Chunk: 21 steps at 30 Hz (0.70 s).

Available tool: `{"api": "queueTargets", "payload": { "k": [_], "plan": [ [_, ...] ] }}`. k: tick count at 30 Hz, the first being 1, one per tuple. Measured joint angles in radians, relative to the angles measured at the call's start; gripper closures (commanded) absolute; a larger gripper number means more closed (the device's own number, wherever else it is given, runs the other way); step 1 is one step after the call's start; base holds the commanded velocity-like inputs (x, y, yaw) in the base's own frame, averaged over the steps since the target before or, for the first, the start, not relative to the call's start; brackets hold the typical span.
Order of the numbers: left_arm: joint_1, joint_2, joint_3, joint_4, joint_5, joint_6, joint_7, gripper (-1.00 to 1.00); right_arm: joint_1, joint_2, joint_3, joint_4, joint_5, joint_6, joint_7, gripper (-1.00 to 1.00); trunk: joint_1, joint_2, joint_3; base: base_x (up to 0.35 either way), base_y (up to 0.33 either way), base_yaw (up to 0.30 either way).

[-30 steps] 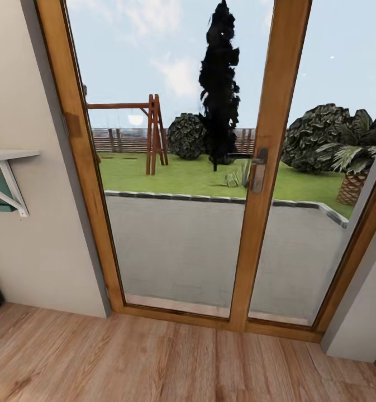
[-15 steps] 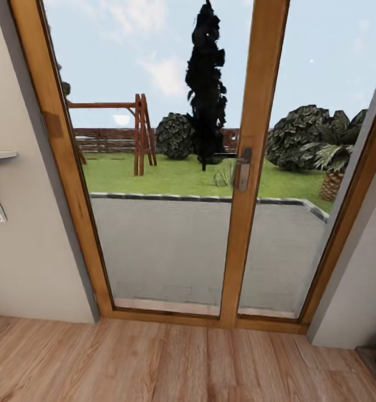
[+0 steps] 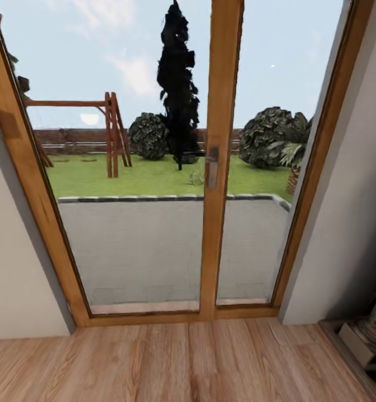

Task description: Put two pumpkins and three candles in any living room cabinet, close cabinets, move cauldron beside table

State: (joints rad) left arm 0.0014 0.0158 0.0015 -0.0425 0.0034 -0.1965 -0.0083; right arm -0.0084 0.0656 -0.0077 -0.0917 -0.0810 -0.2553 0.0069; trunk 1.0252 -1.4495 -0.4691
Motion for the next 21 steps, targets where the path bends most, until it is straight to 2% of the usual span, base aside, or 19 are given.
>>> {"api": "queueTargets", "payload": {
  "k": [13,21],
  "plan": [
    [0.0,0.001,0.0,-0.004,-0.004,-0.006,0.008,-1.0,0.0,0.0,0.001,0.0,-0.001,-0.001,0.0,-1.0,0.0,0.0,0.0,-0.008,0.0,-0.291],
    [0.0,0.004,-0.001,-0.009,-0.007,-0.007,0.013,-1.0,0.0,0.0,0.003,0.001,0.0,-0.036,0.0,-1.0,0.0,0.0,0.0,0.0,0.0,-0.291]
  ]
}}
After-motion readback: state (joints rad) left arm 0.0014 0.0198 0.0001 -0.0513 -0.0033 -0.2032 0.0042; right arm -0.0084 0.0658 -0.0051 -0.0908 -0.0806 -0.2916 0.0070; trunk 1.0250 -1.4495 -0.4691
